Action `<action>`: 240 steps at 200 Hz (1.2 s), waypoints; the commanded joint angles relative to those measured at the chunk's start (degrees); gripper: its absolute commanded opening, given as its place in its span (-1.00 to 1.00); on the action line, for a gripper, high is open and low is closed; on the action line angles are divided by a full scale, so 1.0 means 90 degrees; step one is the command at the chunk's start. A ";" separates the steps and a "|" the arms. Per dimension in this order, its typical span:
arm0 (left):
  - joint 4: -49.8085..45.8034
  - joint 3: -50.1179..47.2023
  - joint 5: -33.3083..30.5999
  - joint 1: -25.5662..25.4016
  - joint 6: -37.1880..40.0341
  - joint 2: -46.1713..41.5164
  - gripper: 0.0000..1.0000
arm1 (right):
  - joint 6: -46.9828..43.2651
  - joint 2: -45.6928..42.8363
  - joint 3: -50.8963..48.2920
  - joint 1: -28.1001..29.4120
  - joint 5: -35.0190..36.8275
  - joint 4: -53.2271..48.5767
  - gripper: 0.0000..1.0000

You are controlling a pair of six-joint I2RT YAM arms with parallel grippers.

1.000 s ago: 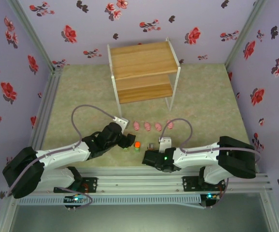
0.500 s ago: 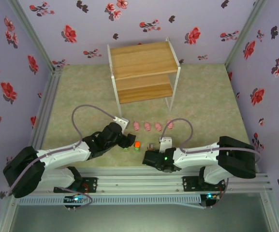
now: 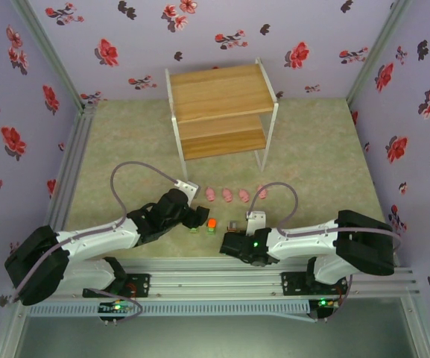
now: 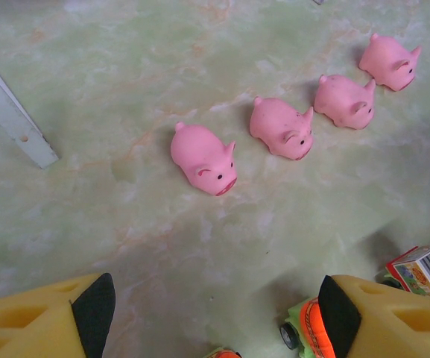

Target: Place and organize the plastic toys onto the shelf

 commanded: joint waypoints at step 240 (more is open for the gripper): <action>0.0031 0.0208 0.0090 -0.0045 0.0123 -0.0013 0.53 | 0.0060 -0.0027 0.0148 -0.0108 0.0241 -0.0375 -0.40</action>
